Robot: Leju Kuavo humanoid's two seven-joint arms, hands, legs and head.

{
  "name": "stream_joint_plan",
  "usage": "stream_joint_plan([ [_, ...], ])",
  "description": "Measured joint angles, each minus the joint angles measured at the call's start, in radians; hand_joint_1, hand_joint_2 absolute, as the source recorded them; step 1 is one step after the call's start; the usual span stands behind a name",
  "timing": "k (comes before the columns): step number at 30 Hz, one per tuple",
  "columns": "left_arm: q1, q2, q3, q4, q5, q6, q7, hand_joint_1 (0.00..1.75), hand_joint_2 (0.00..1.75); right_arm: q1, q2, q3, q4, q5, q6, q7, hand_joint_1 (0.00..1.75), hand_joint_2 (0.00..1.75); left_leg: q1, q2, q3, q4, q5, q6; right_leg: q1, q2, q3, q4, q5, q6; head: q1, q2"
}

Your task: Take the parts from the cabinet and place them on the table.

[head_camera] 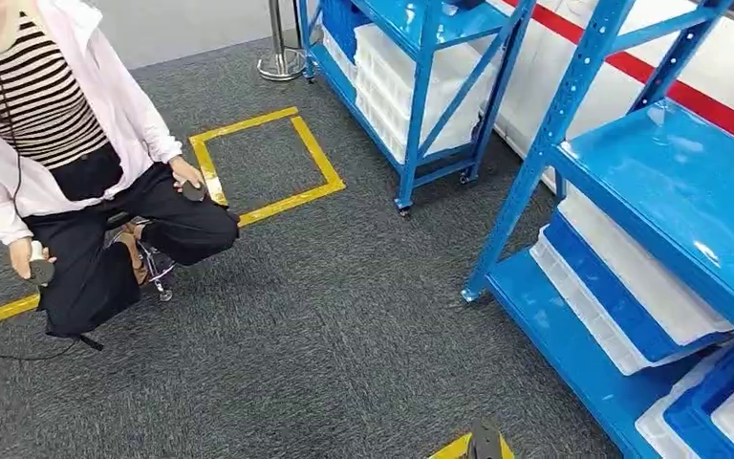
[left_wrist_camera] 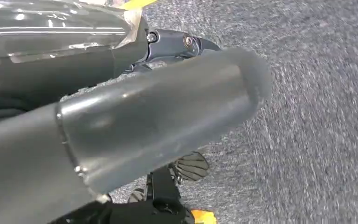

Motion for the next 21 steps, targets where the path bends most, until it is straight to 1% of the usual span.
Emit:
stream_joint_plan([
  [1, -0.001, 0.000, 0.000, -0.001, -0.002, 0.000, 0.000, 0.00, 0.00, -0.002, 0.000, 0.000, 0.000, 0.000, 0.000, -0.001, 0.00, 0.00, -0.004, 0.010, 0.003, 0.003, -0.004, -0.007, -0.002, -0.058, 0.044, -0.079, 0.013, -0.002, 0.001, 0.000],
  [2, -0.001, 0.000, 0.000, -0.003, -0.002, 0.000, 0.000, 0.00, 0.00, -0.004, 0.001, 0.000, 0.000, 0.000, 0.000, -0.002, 0.00, 0.00, -0.011, 0.017, 0.004, 0.007, -0.011, -0.017, 0.007, -0.067, 0.048, -0.082, 0.018, -0.010, 0.004, 0.000],
  [3, -0.002, 0.000, 0.000, -0.003, -0.002, 0.000, 0.000, 0.00, 0.00, -0.004, 0.001, -0.001, 0.000, 0.000, 0.000, -0.003, 0.00, 0.00, -0.010, 0.026, 0.007, 0.007, -0.012, -0.023, 0.007, -0.046, 0.043, -0.081, 0.019, -0.022, -0.002, 0.000],
  [4, -0.004, 0.000, 0.000, -0.004, -0.002, 0.000, 0.000, 0.00, 0.00, -0.002, 0.000, -0.002, 0.000, 0.000, 0.000, -0.003, 0.00, 0.00, -0.008, 0.035, 0.009, 0.006, -0.011, -0.027, 0.010, -0.038, 0.035, -0.080, 0.020, -0.027, -0.002, 0.000],
  [5, -0.006, 0.000, 0.000, -0.005, -0.002, 0.000, 0.000, 0.00, 0.00, -0.001, 0.000, -0.003, 0.000, 0.000, 0.000, -0.003, 0.00, 0.00, -0.006, 0.046, 0.014, 0.002, -0.011, -0.033, 0.013, -0.025, 0.029, -0.081, 0.020, -0.034, -0.002, 0.000],
  [6, -0.006, -0.001, 0.000, -0.006, -0.002, -0.001, 0.000, 0.00, 0.00, -0.002, -0.001, -0.003, 0.000, -0.001, 0.001, -0.003, 0.00, 0.00, -0.002, 0.050, 0.013, 0.006, -0.018, -0.042, -0.001, -0.010, 0.045, -0.086, 0.027, -0.045, -0.001, 0.000],
  [7, -0.008, -0.001, 0.000, -0.006, -0.002, -0.001, 0.000, 0.00, 0.00, -0.001, -0.001, -0.004, 0.000, -0.002, 0.005, -0.006, 0.00, 0.00, 0.004, 0.006, 0.007, 0.027, -0.038, -0.049, -0.003, 0.001, 0.043, -0.086, 0.030, -0.050, -0.005, 0.000],
  [8, -0.007, -0.001, 0.000, -0.006, -0.001, -0.002, 0.000, 0.00, 0.00, -0.002, -0.001, -0.004, 0.000, -0.003, 0.009, -0.007, 0.00, 0.00, 0.007, -0.039, -0.015, 0.082, -0.080, -0.049, -0.003, 0.010, 0.042, -0.086, 0.034, -0.061, -0.011, 0.000],
  [9, -0.005, -0.001, 0.000, -0.006, 0.004, -0.002, 0.000, 0.00, 0.00, -0.004, 0.000, -0.004, 0.000, -0.003, 0.017, -0.010, 0.00, 0.00, 0.007, -0.065, -0.054, 0.170, -0.127, -0.051, -0.001, 0.023, 0.041, -0.086, 0.033, -0.064, -0.011, 0.000],
  [10, -0.004, -0.001, 0.000, -0.006, 0.008, -0.002, -0.001, 0.00, 0.00, -0.004, 0.000, -0.004, 0.000, -0.004, 0.024, -0.011, 0.00, 0.00, 0.007, -0.075, -0.093, 0.251, -0.160, -0.053, 0.001, 0.037, 0.040, -0.086, 0.035, -0.067, -0.011, 0.000],
  [11, -0.002, -0.001, 0.000, -0.006, 0.013, -0.002, -0.002, 0.00, 0.00, -0.003, 0.000, -0.004, 0.000, -0.007, 0.033, -0.012, 0.00, 0.00, 0.007, -0.078, -0.124, 0.308, -0.175, -0.053, 0.004, 0.049, 0.040, -0.086, 0.035, -0.067, -0.011, 0.000],
  [12, -0.001, -0.001, 0.001, -0.006, 0.017, -0.002, -0.003, 0.00, 0.00, -0.002, -0.001, -0.004, 0.000, -0.007, 0.040, -0.013, 0.00, 0.00, 0.007, -0.078, -0.136, 0.322, -0.164, -0.051, 0.006, 0.063, 0.040, -0.085, 0.035, -0.067, -0.011, 0.000],
  [13, 0.000, -0.001, 0.001, -0.006, 0.019, -0.003, -0.006, 0.00, 0.00, -0.002, -0.002, -0.005, 0.000, -0.006, 0.044, -0.013, 0.00, 0.00, 0.007, -0.079, -0.125, 0.287, -0.129, -0.048, 0.007, 0.077, 0.041, -0.085, 0.035, -0.067, -0.011, 0.000],
  [14, 0.000, -0.001, 0.002, -0.006, 0.023, -0.004, -0.009, 0.00, 0.00, -0.003, -0.001, -0.005, 0.000, -0.006, 0.050, -0.013, 0.00, 0.00, 0.007, -0.084, -0.094, 0.214, -0.080, -0.043, 0.007, 0.090, 0.043, -0.083, 0.035, -0.067, -0.011, 0.000],
  [15, -0.001, -0.001, 0.003, -0.006, 0.026, -0.004, -0.012, 0.00, 0.00, -0.005, -0.001, -0.005, 0.000, -0.003, 0.052, -0.012, 0.00, 0.00, 0.007, -0.097, -0.055, 0.126, -0.032, -0.038, 0.008, 0.102, 0.044, -0.083, 0.035, -0.067, -0.012, 0.000],
  [16, 0.000, -0.001, 0.005, -0.006, 0.027, -0.004, -0.014, 0.00, 0.00, -0.007, 0.000, -0.004, 0.000, -0.001, 0.053, -0.012, 0.00, 0.00, 0.007, -0.142, -0.019, 0.045, 0.001, -0.029, 0.008, 0.113, 0.043, -0.083, 0.036, -0.066, -0.012, 0.000],
  [17, 0.000, 0.001, 0.007, -0.006, 0.029, -0.005, -0.016, 0.00, 0.00, -0.010, 0.003, -0.005, 0.000, 0.000, 0.053, -0.012, 0.00, 0.00, 0.008, -0.159, -0.009, 0.022, -0.011, -0.024, 0.018, 0.120, 0.038, -0.078, 0.036, -0.062, -0.010, 0.000],
  [18, -0.001, 0.001, 0.007, -0.006, 0.029, -0.005, -0.019, 0.00, 0.00, -0.013, 0.003, -0.004, 0.000, 0.001, 0.053, -0.011, 0.00, 0.00, 0.005, -0.145, -0.010, 0.021, -0.010, -0.025, 0.013, 0.130, 0.033, -0.079, 0.039, -0.058, -0.010, 0.000],
  [19, -0.001, 0.001, 0.007, -0.006, 0.030, -0.005, -0.020, 0.00, 0.00, -0.013, 0.003, -0.004, 0.000, 0.002, 0.054, -0.010, 0.00, 0.00, 0.001, -0.140, -0.011, 0.021, -0.010, -0.023, 0.010, 0.136, 0.029, -0.081, 0.042, -0.051, -0.011, 0.000],
  [20, -0.002, 0.001, 0.009, -0.006, 0.033, -0.006, -0.020, 0.00, 0.00, -0.012, 0.003, -0.004, 0.000, 0.002, 0.055, -0.010, 0.00, 0.00, -0.002, -0.131, -0.011, 0.020, -0.007, -0.018, 0.007, 0.146, 0.028, -0.086, 0.046, -0.042, -0.011, 0.000],
  [21, -0.002, -0.001, 0.010, -0.006, 0.034, -0.008, -0.021, 0.00, 0.00, -0.012, 0.003, -0.005, 0.000, 0.002, 0.055, -0.010, 0.00, 0.00, 0.003, -0.117, -0.004, 0.003, 0.003, -0.008, 0.018, 0.149, 0.015, -0.089, 0.048, -0.034, -0.010, 0.000],
])
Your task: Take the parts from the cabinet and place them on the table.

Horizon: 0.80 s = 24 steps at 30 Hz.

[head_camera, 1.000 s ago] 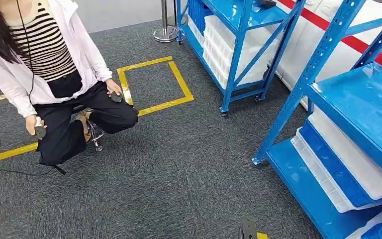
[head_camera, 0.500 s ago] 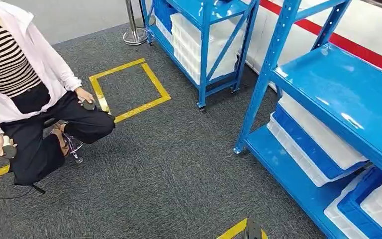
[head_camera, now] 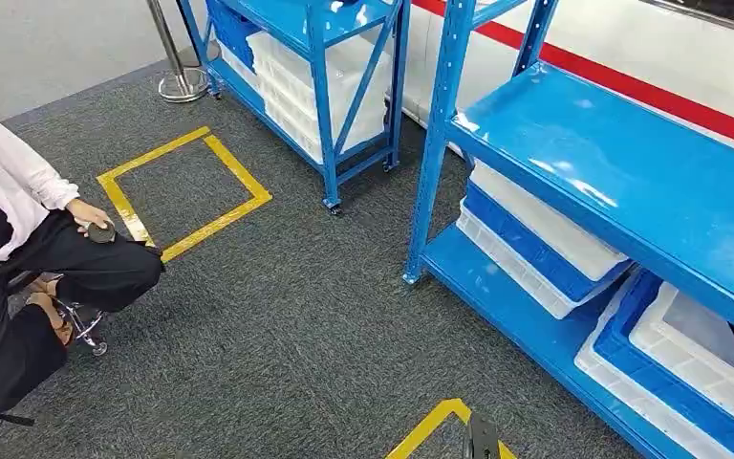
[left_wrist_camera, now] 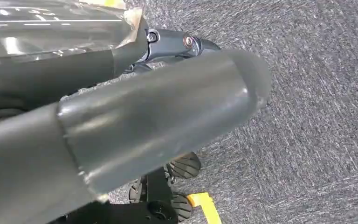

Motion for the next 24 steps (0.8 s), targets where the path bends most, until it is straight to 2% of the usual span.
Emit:
stream_joint_plan([
  [1, -0.001, 0.000, 0.002, -0.001, 0.000, -0.002, 0.000, 0.00, 0.00, 0.000, 0.000, 0.000, 0.000, -0.002, 0.000, 0.000, 0.00, 0.00, 0.002, 0.011, 0.004, -0.014, 0.011, 0.005, -0.004, -0.045, -0.003, 0.021, -0.010, -0.002, 0.000, 0.000],
  [2, -0.001, 0.000, 0.004, -0.001, 0.000, -0.003, -0.001, 0.00, 0.00, -0.003, 0.000, 0.000, 0.000, -0.004, 0.000, 0.000, 0.00, 0.00, 0.001, 0.021, 0.005, -0.019, 0.012, 0.011, -0.002, -0.085, -0.029, 0.065, -0.041, -0.006, 0.007, 0.000],
  [4, 0.003, 0.000, 0.006, -0.002, -0.002, -0.004, 0.000, 0.00, 0.00, -0.009, -0.001, -0.001, 0.000, -0.008, 0.003, 0.000, 0.00, 0.00, 0.000, 0.052, 0.003, -0.019, 0.012, 0.013, -0.007, -0.105, -0.109, 0.225, -0.115, -0.008, 0.012, 0.000],
  [5, 0.003, 0.000, 0.006, -0.002, -0.004, -0.005, 0.000, 0.00, 0.00, -0.008, -0.001, -0.003, 0.000, -0.011, 0.003, 0.000, 0.00, 0.00, -0.001, 0.064, 0.001, -0.018, 0.012, 0.013, -0.010, -0.107, -0.140, 0.293, -0.136, -0.004, 0.012, 0.000],
  [6, 0.003, 0.000, 0.006, -0.002, -0.008, -0.005, 0.000, 0.00, 0.00, -0.006, -0.002, -0.008, 0.000, -0.014, 0.003, 0.000, 0.00, 0.00, 0.000, 0.077, 0.000, -0.018, 0.012, 0.012, -0.013, -0.109, -0.151, 0.319, -0.138, 0.005, 0.014, 0.000],
  [7, 0.002, 0.000, 0.006, -0.002, -0.008, -0.005, 0.001, 0.00, 0.00, -0.004, -0.003, -0.011, 0.000, -0.016, 0.003, -0.001, 0.00, 0.00, 0.000, 0.089, 0.000, -0.017, 0.012, 0.011, -0.016, -0.112, -0.133, 0.290, -0.123, 0.017, 0.013, 0.000],
  [8, 0.002, 0.000, 0.006, -0.002, -0.010, -0.005, 0.002, 0.00, 0.00, -0.004, -0.005, -0.015, 0.000, -0.017, 0.003, -0.002, 0.00, 0.00, 0.002, 0.100, 0.000, -0.016, 0.010, 0.008, -0.020, -0.119, -0.089, 0.216, -0.093, 0.030, 0.014, 0.000],
  [9, 0.001, 0.000, 0.006, -0.002, -0.011, -0.005, 0.003, 0.00, 0.00, -0.005, -0.006, -0.018, 0.000, -0.018, 0.003, -0.003, 0.00, 0.00, 0.005, 0.111, 0.001, -0.011, 0.007, 0.003, -0.024, -0.135, -0.031, 0.113, -0.059, 0.042, 0.013, 0.000],
  [10, 0.000, 0.000, 0.006, -0.002, -0.013, -0.005, 0.003, 0.00, 0.00, -0.006, -0.006, -0.020, 0.000, -0.019, 0.003, -0.004, 0.00, 0.00, 0.004, 0.120, 0.001, -0.003, 0.002, -0.005, -0.027, -0.171, 0.023, 0.023, -0.035, 0.049, 0.015, 0.000],
  [11, -0.001, 0.002, 0.006, -0.005, -0.015, -0.005, 0.005, 0.00, 0.00, -0.009, -0.003, -0.021, 0.000, -0.020, 0.005, -0.005, 0.00, 0.00, -0.007, 0.126, 0.000, 0.002, -0.006, -0.015, -0.022, -0.209, 0.022, 0.017, -0.036, 0.037, 0.021, 0.000],
  [13, -0.004, 0.000, 0.006, -0.006, -0.017, -0.005, 0.005, 0.00, 0.00, -0.008, -0.004, -0.024, 0.000, -0.022, 0.006, -0.006, 0.00, 0.00, -0.006, 0.142, 0.009, 0.004, -0.011, -0.027, -0.018, -0.184, 0.023, 0.015, -0.031, 0.014, 0.014, 0.000],
  [14, -0.005, 0.000, 0.006, -0.006, -0.017, -0.005, 0.006, 0.00, 0.00, -0.007, -0.004, -0.024, 0.000, -0.022, 0.006, -0.006, 0.00, 0.00, -0.004, 0.150, 0.012, 0.002, -0.010, -0.031, -0.014, -0.175, 0.012, 0.017, -0.030, 0.008, 0.015, 0.000],
  [15, -0.007, 0.000, 0.006, -0.006, -0.017, -0.005, 0.006, 0.00, 0.00, -0.006, -0.004, -0.025, 0.000, -0.023, 0.006, -0.007, 0.00, 0.00, -0.001, 0.162, 0.014, 0.002, -0.013, -0.036, -0.015, -0.161, 0.014, 0.015, -0.028, -0.001, 0.015, 0.000],
  [16, -0.008, 0.000, 0.006, -0.007, -0.018, -0.005, 0.006, 0.00, 0.00, -0.005, -0.003, -0.026, 0.000, -0.023, 0.006, -0.007, 0.00, 0.00, 0.007, 0.136, 0.010, 0.015, -0.026, -0.047, -0.030, -0.147, 0.023, 0.013, -0.023, -0.010, 0.013, 0.000],
  [17, -0.008, 0.000, 0.006, -0.007, -0.018, -0.005, 0.006, 0.00, 0.00, -0.006, -0.004, -0.026, 0.000, -0.023, 0.006, -0.008, 0.00, 0.00, 0.009, 0.091, -0.006, 0.053, -0.062, -0.048, -0.029, -0.139, 0.020, 0.013, -0.018, -0.020, 0.010, 0.000],
  [18, -0.007, 0.001, 0.006, -0.007, -0.018, -0.005, 0.006, 0.00, 0.00, -0.007, -0.004, -0.027, 0.000, -0.023, 0.006, -0.008, 0.00, 0.00, 0.008, 0.062, -0.034, 0.121, -0.106, -0.049, -0.027, -0.130, 0.018, 0.013, -0.016, -0.024, 0.007, 0.000],
  [19, -0.005, 0.002, 0.006, -0.007, -0.018, -0.005, 0.006, 0.00, 0.00, -0.007, -0.004, -0.027, 0.000, -0.023, 0.006, -0.008, 0.00, 0.00, 0.008, 0.046, -0.074, 0.212, -0.150, -0.050, -0.023, -0.118, 0.016, 0.013, -0.014, -0.028, 0.005, 0.000],
  [20, -0.004, 0.002, 0.006, -0.007, -0.018, -0.005, 0.007, 0.00, 0.00, -0.006, -0.003, -0.027, 0.000, -0.023, 0.006, -0.008, 0.00, 0.00, 0.008, 0.040, -0.116, 0.294, -0.180, -0.050, -0.019, -0.104, 0.014, 0.014, -0.014, -0.028, 0.006, 0.000],
  [21, -0.004, 0.002, 0.006, -0.007, -0.018, -0.005, 0.008, 0.00, 0.00, -0.004, -0.003, -0.028, 0.000, -0.023, 0.006, -0.008, 0.00, 0.00, 0.008, 0.039, -0.138, 0.332, -0.182, -0.047, -0.016, -0.091, 0.014, 0.014, -0.014, -0.028, 0.006, 0.000],
  [22, -0.003, 0.002, 0.006, -0.007, -0.018, -0.005, 0.009, 0.00, 0.00, -0.003, -0.004, -0.029, 0.000, -0.023, 0.006, -0.008, 0.00, 0.00, 0.008, 0.039, -0.136, 0.318, -0.159, -0.043, -0.014, -0.078, 0.014, 0.014, -0.012, -0.031, 0.006, 0.000],
  [23, -0.003, 0.002, 0.006, -0.007, -0.018, -0.005, 0.009, 0.00, 0.00, -0.003, -0.004, -0.031, 0.000, -0.023, 0.006, -0.008, 0.00, 0.00, 0.008, 0.036, -0.114, 0.265, -0.120, -0.037, -0.012, -0.065, 0.015, 0.014, -0.012, -0.031, 0.006, 0.000],
  [24, -0.003, 0.002, 0.006, -0.007, -0.018, -0.005, 0.009, 0.00, 0.00, -0.004, -0.004, -0.031, 0.000, -0.023, 0.006, -0.008, 0.00, 0.00, 0.007, 0.028, -0.077, 0.183, -0.072, -0.030, -0.011, -0.052, 0.016, 0.014, -0.012, -0.030, 0.005, 0.000],
])
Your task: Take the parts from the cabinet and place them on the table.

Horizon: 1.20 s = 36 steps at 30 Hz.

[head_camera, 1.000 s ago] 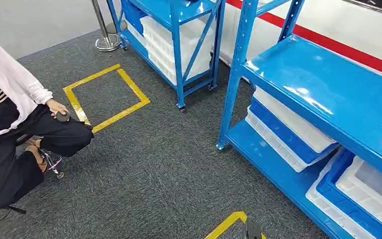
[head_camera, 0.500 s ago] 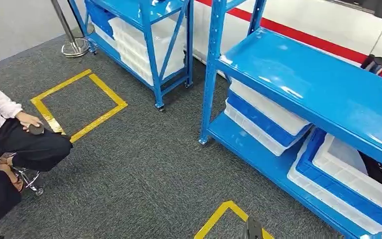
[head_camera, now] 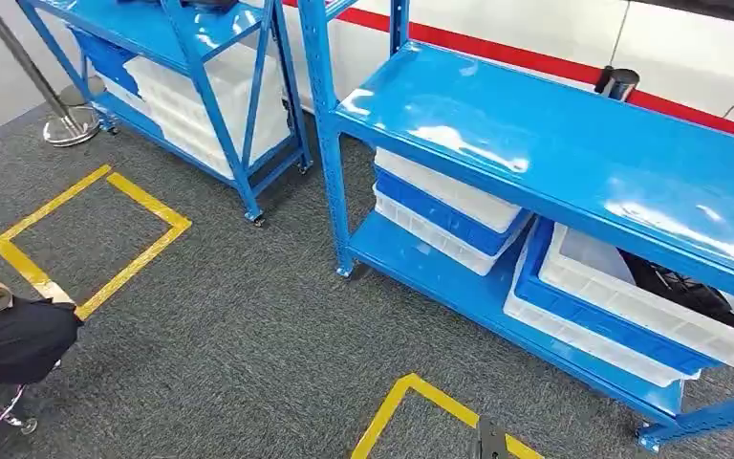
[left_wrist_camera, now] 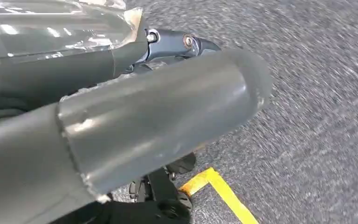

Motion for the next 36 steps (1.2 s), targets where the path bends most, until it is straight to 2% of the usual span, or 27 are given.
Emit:
stream_joint_plan([
  [1, 0.000, 0.000, 0.000, 0.000, 0.000, 0.000, 0.000, 0.00, 0.00, 0.000, 0.001, 0.000, 0.000, 0.000, 0.000, 0.000, 0.00, 0.00, -0.002, -0.028, 0.047, -0.099, 0.047, 0.012, 0.001, 0.013, 0.002, 0.000, 0.001, 0.001, 0.000, 0.000],
  [2, 0.000, 0.005, 0.000, 0.000, 0.000, 0.000, 0.000, 0.00, 0.00, 0.000, 0.005, -0.001, 0.000, 0.000, 0.001, 0.000, 0.00, 0.00, -0.003, -0.074, 0.071, -0.152, 0.052, 0.025, 0.001, 0.020, -0.001, 0.001, 0.002, 0.003, 0.002, 0.000],
  [3, 0.000, 0.006, 0.000, 0.000, 0.000, 0.000, 0.001, 0.00, 0.00, -0.002, 0.005, -0.002, 0.000, 0.000, 0.002, 0.000, 0.00, 0.00, -0.005, -0.060, 0.071, -0.161, 0.054, 0.023, 0.008, 0.030, -0.004, 0.003, 0.003, 0.007, 0.001, 0.000],
  [6, -0.004, 0.006, 0.000, 0.000, -0.001, 0.000, 0.002, 0.00, 0.00, 0.002, 0.006, -0.003, 0.001, 0.001, 0.003, 0.002, 0.00, 0.00, -0.013, -0.036, 0.072, -0.165, 0.059, 0.029, 0.001, 0.052, -0.014, -0.004, 0.012, 0.027, -0.002, 0.000],
  [7, -0.004, 0.004, 0.000, -0.001, -0.002, -0.001, 0.002, 0.00, 0.00, 0.003, 0.005, -0.005, 0.001, 0.001, 0.003, 0.002, 0.00, 0.00, -0.002, -0.020, 0.079, -0.187, 0.073, 0.036, 0.011, 0.035, -0.023, 0.005, 0.010, 0.028, 0.002, 0.000],
  [8, -0.004, 0.002, 0.000, -0.001, -0.003, -0.002, 0.002, 0.00, 0.00, 0.004, 0.003, -0.007, 0.001, 0.000, 0.003, 0.002, 0.00, 0.00, -0.005, -0.011, 0.082, -0.194, 0.077, 0.040, 0.011, -0.017, -0.043, 0.038, -0.011, 0.025, 0.003, 0.000],
  [9, -0.003, 0.002, 0.000, -0.001, -0.005, -0.003, 0.002, 0.00, 0.00, 0.002, 0.003, -0.009, 0.001, 0.000, 0.003, 0.002, 0.00, 0.00, -0.006, 0.001, 0.080, -0.195, 0.079, 0.045, 0.009, -0.040, -0.075, 0.098, -0.044, 0.019, 0.008, 0.000],
  [11, 0.001, 0.003, 0.001, -0.001, -0.007, -0.007, 0.003, 0.00, 0.00, 0.002, 0.002, -0.011, 0.001, 0.000, 0.003, 0.002, 0.00, 0.00, -0.007, 0.030, 0.077, -0.195, 0.079, 0.045, 0.003, -0.053, -0.150, 0.252, -0.106, 0.019, 0.011, 0.000],
  [12, 0.002, 0.002, 0.001, -0.001, -0.008, -0.007, 0.003, 0.00, 0.00, 0.005, 0.001, -0.012, 0.001, 0.000, 0.003, 0.002, 0.00, 0.00, -0.007, 0.043, 0.076, -0.194, 0.079, 0.044, 0.000, -0.055, -0.172, 0.302, -0.118, 0.027, 0.013, 0.000],
  [13, 0.002, 0.002, 0.001, -0.001, -0.009, -0.007, 0.003, 0.00, 0.00, 0.009, 0.000, -0.012, 0.001, 0.000, 0.003, 0.002, 0.00, 0.00, -0.006, 0.055, 0.076, -0.194, 0.079, 0.044, -0.003, -0.057, -0.169, 0.303, -0.112, 0.037, 0.013, 0.000],
  [15, 0.001, 0.002, 0.001, -0.001, -0.009, -0.008, 0.003, 0.00, 0.00, 0.011, -0.003, -0.014, 0.002, -0.002, 0.003, 0.002, 0.00, 0.00, -0.003, 0.079, 0.076, -0.189, 0.075, 0.037, -0.012, -0.071, -0.089, 0.165, -0.055, 0.064, 0.013, 0.000],
  [16, 0.001, 0.001, 0.001, -0.001, -0.010, -0.008, 0.003, 0.00, 0.00, 0.010, -0.004, -0.014, 0.001, -0.002, 0.003, 0.002, 0.00, 0.00, -0.002, 0.089, 0.077, -0.183, 0.071, 0.031, -0.017, -0.096, -0.029, 0.062, -0.023, 0.075, 0.013, 0.000],
  [17, 0.000, 0.002, 0.001, -0.002, -0.010, -0.008, 0.003, 0.00, 0.00, 0.008, -0.002, -0.015, 0.001, -0.002, 0.003, 0.002, 0.00, 0.00, -0.007, 0.098, 0.077, -0.175, 0.065, 0.022, -0.017, -0.144, 0.000, 0.001, -0.025, 0.071, 0.016, 0.000],
  [18, 0.000, 0.002, 0.000, -0.002, -0.011, -0.007, 0.003, 0.00, 0.00, 0.005, -0.002, -0.015, 0.001, -0.003, 0.003, 0.002, 0.00, 0.00, -0.013, 0.106, 0.074, -0.169, 0.058, 0.012, -0.005, -0.137, 0.006, 0.004, -0.021, 0.062, 0.016, 0.000],
  [19, 0.000, 0.002, 0.000, -0.002, -0.012, -0.007, 0.003, 0.00, 0.00, 0.005, -0.002, -0.016, 0.001, -0.003, 0.003, 0.002, 0.00, 0.00, -0.015, 0.111, 0.077, -0.170, 0.056, 0.006, -0.009, -0.123, 0.000, 0.008, -0.020, 0.047, 0.009, 0.000],
  [21, -0.004, 0.001, 0.000, -0.002, -0.012, -0.006, 0.005, 0.00, 0.00, 0.009, -0.002, -0.017, 0.002, -0.003, 0.003, 0.002, 0.00, 0.00, -0.011, 0.127, 0.082, -0.171, 0.057, 0.003, -0.006, -0.104, -0.006, 0.009, -0.017, 0.037, 0.008, 0.000],
  [22, -0.005, 0.001, 0.001, -0.002, -0.012, -0.006, 0.005, 0.00, 0.00, 0.009, -0.002, -0.018, 0.002, -0.003, 0.003, 0.002, 0.00, 0.00, -0.006, 0.132, 0.080, -0.169, 0.055, -0.002, -0.015, -0.092, -0.004, 0.007, -0.013, 0.028, 0.008, 0.000],
  [24, -0.005, 0.001, 0.000, -0.002, -0.012, -0.006, 0.005, 0.00, 0.00, 0.009, -0.001, -0.019, 0.002, -0.003, 0.003, 0.002, 0.00, 0.00, 0.001, 0.049, 0.053, -0.097, -0.010, -0.012, -0.018, -0.076, -0.008, 0.005, -0.005, 0.012, 0.007, 0.000],
  [25, -0.003, 0.002, 0.000, -0.002, -0.012, -0.006, 0.005, 0.00, 0.00, 0.008, 0.000, -0.019, 0.002, -0.003, 0.003, 0.002, 0.00, 0.00, 0.001, 0.026, 0.020, -0.020, -0.056, -0.014, -0.017, -0.066, -0.010, 0.005, -0.004, 0.008, 0.005, 0.000],
  [27, 0.000, 0.001, 0.000, -0.002, -0.012, -0.006, 0.006, 0.00, 0.00, 0.009, 0.000, -0.019, 0.002, -0.003, 0.003, 0.002, 0.00, 0.00, 0.001, 0.012, -0.052, 0.131, -0.117, -0.015, -0.013, -0.044, -0.014, 0.006, -0.001, 0.004, 0.005, 0.000],
  [28, 0.001, 0.001, 0.000, -0.002, -0.012, -0.006, 0.007, 0.00, 0.00, 0.011, 0.000, -0.019, 0.002, -0.003, 0.003, 0.002, 0.00, 0.00, 0.001, 0.011, -0.068, 0.160, -0.117, -0.014, -0.011, -0.033, -0.015, 0.006, -0.001, 0.004, 0.005, 0.000],
  [29, 0.001, 0.002, 0.000, -0.002, -0.012, -0.005, 0.009, 0.00, 0.00, 0.013, -0.001, -0.019, 0.002, -0.004, 0.005, 0.002, 0.00, 0.00, 0.001, 0.011, -0.061, 0.144, -0.095, -0.012, -0.011, -0.021, -0.014, 0.006, 0.000, 0.004, 0.005, 0.000],
  [31, 0.001, 0.002, 0.001, -0.002, -0.013, -0.005, 0.009, 0.00, 0.00, 0.012, 0.000, -0.020, 0.002, -0.006, 0.007, 0.002, 0.00, 0.00, 0.001, -0.002, 0.006, 0.004, -0.008, -0.002, -0.010, 0.005, -0.012, 0.006, 0.002, 0.004, 0.005, 0.000],
  [32, 0.000, 0.002, 0.000, -0.002, -0.013, -0.005, 0.009, 0.00, 0.00, 0.011, 0.000, -0.020, 0.002, -0.006, 0.009, 0.002, 0.00, 0.00, 0.001, -0.027, 0.051, -0.086, 0.031, 0.006, -0.010, 0.018, -0.011, 0.006, 0.004, 0.007, 0.005, 0.000],
  [33, 0.000, 0.004, 0.000, -0.002, -0.013, -0.003, 0.009, 0.00, 0.00, 0.010, 0.003, -0.021, 0.002, -0.006, 0.010, 0.002, 0.00, 0.00, -0.001, -0.085, 0.077, -0.144, 0.041, 0.015, -0.009, 0.027, -0.014, 0.008, 0.006, 0.011, 0.005, 0.000],
  [34, 0.000, 0.005, 0.000, -0.002, -0.013, -0.003, 0.009, 0.00, 0.00, 0.008, 0.003, -0.021, 0.002, -0.006, 0.010, 0.002, 0.00, 0.00, 0.000, -0.075, 0.080, -0.157, 0.039, 0.013, -0.001, 0.038, -0.019, 0.011, 0.006, 0.016, 0.007, 0.000],
  [36, -0.002, 0.005, 0.000, -0.002, -0.015, -0.003, 0.010, 0.00, 0.00, 0.009, 0.005, -0.022, 0.002, -0.006, 0.010, 0.002, 0.00, 0.00, -0.010, -0.056, 0.079, -0.155, 0.040, 0.019, -0.007, 0.056, -0.028, 0.003, 0.015, 0.032, 0.006, 0.000],
])
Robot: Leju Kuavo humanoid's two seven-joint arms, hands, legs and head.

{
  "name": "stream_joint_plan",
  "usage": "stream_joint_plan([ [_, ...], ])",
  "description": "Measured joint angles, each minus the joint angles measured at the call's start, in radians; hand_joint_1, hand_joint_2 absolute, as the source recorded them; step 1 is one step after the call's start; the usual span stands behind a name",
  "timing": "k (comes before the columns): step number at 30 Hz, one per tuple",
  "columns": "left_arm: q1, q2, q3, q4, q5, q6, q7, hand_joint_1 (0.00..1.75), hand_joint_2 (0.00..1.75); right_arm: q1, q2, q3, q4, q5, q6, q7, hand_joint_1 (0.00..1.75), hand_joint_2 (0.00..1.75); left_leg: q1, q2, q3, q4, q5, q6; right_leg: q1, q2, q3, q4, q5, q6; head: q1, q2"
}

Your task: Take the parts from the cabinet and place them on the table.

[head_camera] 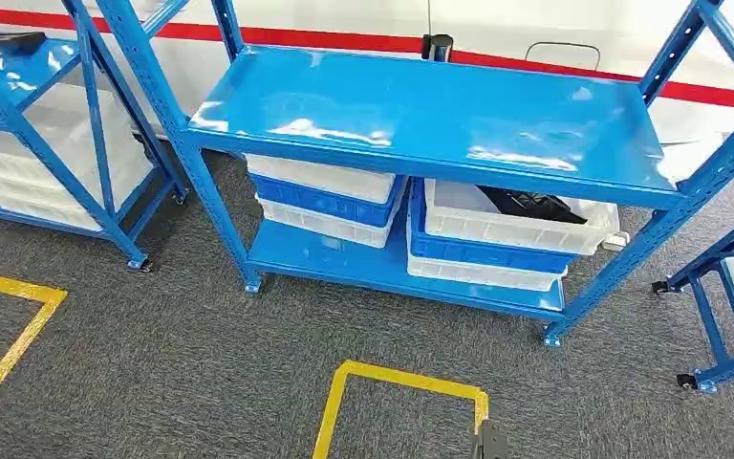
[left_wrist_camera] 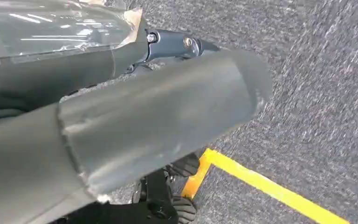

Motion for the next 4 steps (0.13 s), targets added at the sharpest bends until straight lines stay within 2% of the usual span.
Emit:
stream_joint_plan([
  [1, -0.001, 0.000, 0.000, 0.000, 0.000, 0.001, 0.000, 0.00, 0.00, 0.002, 0.000, 0.000, 0.000, -0.001, 0.000, 0.000, 0.00, 0.00, -0.001, 0.012, 0.004, -0.010, 0.008, 0.009, 0.001, 0.010, -0.007, -0.005, 0.005, 0.009, -0.003, 0.000],
  [2, -0.002, -0.003, 0.000, 0.000, -0.001, 0.001, 0.000, 0.00, 0.00, 0.002, -0.002, -0.002, 0.000, -0.003, 0.000, 0.000, 0.00, 0.00, 0.009, 0.030, 0.007, -0.027, 0.022, 0.018, 0.003, -0.009, -0.012, 0.008, 0.001, 0.010, 0.000, 0.000],
  [3, -0.003, -0.003, 0.000, 0.000, -0.004, 0.001, 0.000, 0.00, 0.00, 0.001, -0.001, -0.003, 0.000, -0.004, 0.000, 0.000, 0.00, 0.00, 0.005, 0.037, 0.008, -0.035, 0.026, 0.025, 0.009, -0.062, -0.033, 0.042, -0.025, 0.006, 0.001, 0.000],
  [4, -0.002, -0.003, 0.000, 0.000, -0.004, 0.002, 0.000, 0.00, 0.00, -0.001, -0.002, -0.003, 0.000, -0.007, 0.000, 0.000, 0.00, 0.00, 0.004, 0.054, 0.007, -0.035, 0.028, 0.029, 0.007, -0.092, -0.066, 0.106, -0.061, 0.000, 0.010, 0.000],
])
